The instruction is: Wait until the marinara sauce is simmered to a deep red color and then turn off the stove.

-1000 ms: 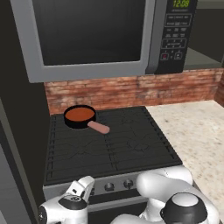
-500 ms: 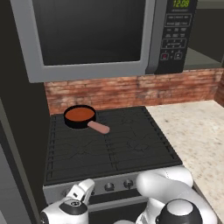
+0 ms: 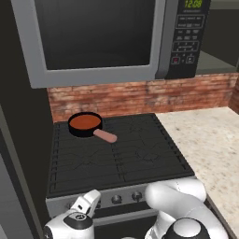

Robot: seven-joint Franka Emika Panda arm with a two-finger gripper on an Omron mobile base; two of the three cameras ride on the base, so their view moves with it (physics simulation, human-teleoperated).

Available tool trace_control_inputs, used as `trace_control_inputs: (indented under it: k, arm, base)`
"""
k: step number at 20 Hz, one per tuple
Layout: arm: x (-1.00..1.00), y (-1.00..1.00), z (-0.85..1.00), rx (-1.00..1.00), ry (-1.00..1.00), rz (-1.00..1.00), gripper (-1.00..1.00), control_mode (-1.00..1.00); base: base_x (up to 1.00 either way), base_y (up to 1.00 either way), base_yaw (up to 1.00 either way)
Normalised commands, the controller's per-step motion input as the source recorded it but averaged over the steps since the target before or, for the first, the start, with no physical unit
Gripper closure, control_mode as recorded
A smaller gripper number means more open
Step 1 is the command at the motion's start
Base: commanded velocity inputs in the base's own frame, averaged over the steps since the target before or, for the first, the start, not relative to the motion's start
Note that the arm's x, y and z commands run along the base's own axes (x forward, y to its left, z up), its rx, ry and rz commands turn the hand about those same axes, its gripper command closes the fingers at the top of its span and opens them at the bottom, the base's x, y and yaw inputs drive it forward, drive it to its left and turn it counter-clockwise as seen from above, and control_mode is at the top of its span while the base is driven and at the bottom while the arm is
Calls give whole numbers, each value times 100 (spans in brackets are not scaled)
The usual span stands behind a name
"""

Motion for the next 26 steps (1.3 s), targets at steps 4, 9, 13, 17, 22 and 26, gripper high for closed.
trace_control_inputs:
  k: [4,9,13,17,22,26]
  arm:
    - [14,3,-8,0,0,0,-100,-100]
    - [11,3,-13,0,0,0,-100,-100]
    - [8,2,-15,0,0,0,-100,-100]
    - [11,4,-9,0,0,0,-100,-100]
    - [11,3,-8,0,0,0,-100,-100]
    - [12,1,-11,0,0,0,-100,-100]
  base:
    - [0,0,0]
    - [0,0,0]
    - [0,0,0]
    - [0,0,0]
    - [0,0,0]
    - [0,0,0]
